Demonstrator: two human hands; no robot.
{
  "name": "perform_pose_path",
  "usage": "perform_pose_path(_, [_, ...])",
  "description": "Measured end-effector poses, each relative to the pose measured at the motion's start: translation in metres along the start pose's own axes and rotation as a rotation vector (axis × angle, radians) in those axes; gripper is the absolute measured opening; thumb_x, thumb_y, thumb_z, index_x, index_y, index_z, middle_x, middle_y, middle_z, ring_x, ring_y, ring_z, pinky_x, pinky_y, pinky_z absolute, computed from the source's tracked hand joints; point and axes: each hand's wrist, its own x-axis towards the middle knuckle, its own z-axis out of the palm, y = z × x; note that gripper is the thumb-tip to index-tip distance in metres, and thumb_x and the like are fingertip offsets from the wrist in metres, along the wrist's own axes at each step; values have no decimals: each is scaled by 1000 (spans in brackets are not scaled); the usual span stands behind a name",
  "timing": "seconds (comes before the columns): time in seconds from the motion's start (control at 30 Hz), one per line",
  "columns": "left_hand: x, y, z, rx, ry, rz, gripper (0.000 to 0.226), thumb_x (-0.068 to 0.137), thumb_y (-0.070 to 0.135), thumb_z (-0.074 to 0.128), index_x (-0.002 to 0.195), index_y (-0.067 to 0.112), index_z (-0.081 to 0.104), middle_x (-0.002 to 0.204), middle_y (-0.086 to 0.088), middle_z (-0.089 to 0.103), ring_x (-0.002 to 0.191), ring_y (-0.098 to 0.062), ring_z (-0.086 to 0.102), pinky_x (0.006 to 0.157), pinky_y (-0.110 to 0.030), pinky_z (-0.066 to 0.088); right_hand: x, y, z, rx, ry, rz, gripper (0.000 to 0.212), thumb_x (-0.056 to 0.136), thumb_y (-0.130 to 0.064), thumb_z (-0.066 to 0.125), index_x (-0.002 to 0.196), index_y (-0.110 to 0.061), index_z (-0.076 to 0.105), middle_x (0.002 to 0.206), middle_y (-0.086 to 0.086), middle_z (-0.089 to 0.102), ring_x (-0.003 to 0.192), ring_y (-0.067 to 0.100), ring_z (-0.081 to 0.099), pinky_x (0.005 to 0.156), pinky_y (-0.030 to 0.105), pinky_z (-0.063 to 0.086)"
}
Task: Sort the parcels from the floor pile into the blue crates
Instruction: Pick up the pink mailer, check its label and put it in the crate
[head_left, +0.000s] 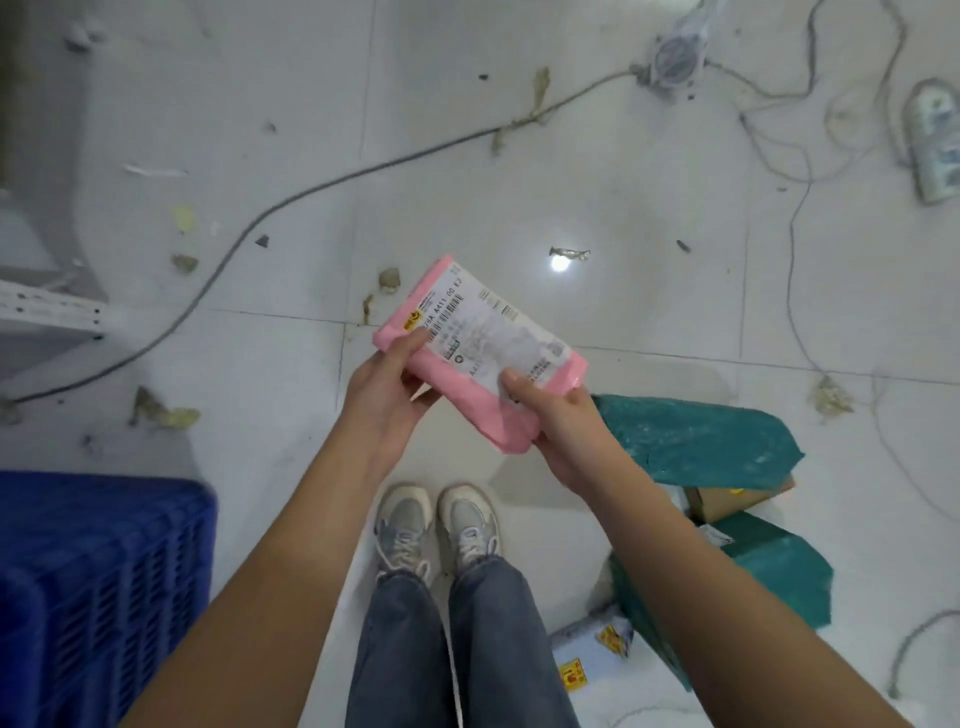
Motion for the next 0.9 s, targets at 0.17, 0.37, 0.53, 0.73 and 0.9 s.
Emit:
perform_pose_path(0.17, [-77, 61, -32, 319, 18, 214, 20, 71, 15, 73, 91, 14, 72, 84, -1, 77, 77, -13, 72, 66, -21, 57, -53, -40, 38, -273, -192, -30, 24, 80, -19, 70, 103, -24, 67, 111, 3, 72, 100, 19, 69, 83, 29, 57])
perform_pose_path(0.37, [-143, 91, -76, 433, 140, 446, 18, 82, 5, 68, 83, 23, 68, 78, 11, 75, 72, -4, 71, 60, -13, 54, -88, -34, 100, -183, -252, -19, 28, 72, -36, 74, 99, -28, 73, 109, 1, 73, 98, 21, 70, 74, 26, 57])
perform_pose_path(0.53, [-194, 83, -111, 356, 370, 540, 20, 88, 7, 61, 82, 26, 60, 73, 16, 69, 65, 14, 63, 53, -4, 46, -100, -9, 157, -308, -188, -113, 36, 72, -37, 67, 101, -17, 69, 107, 5, 73, 98, 22, 70, 74, 25, 57])
perform_pose_path(0.73, [-299, 116, -154, 148, 509, 672, 19, 88, 11, 58, 86, 30, 60, 83, 24, 69, 75, 13, 63, 54, -3, 45, -152, 1, 259, -505, -276, -239, 21, 84, -38, 58, 96, -26, 71, 104, 2, 74, 97, 21, 70, 74, 26, 58])
perform_pose_path(0.9, [-375, 163, -202, -34, 554, 855, 12, 76, 24, 58, 86, 29, 63, 88, 21, 71, 79, 7, 67, 60, -6, 49, -210, -9, 370, -464, -414, -373, 23, 75, -31, 59, 91, -24, 74, 101, 3, 75, 94, 22, 71, 75, 36, 59])
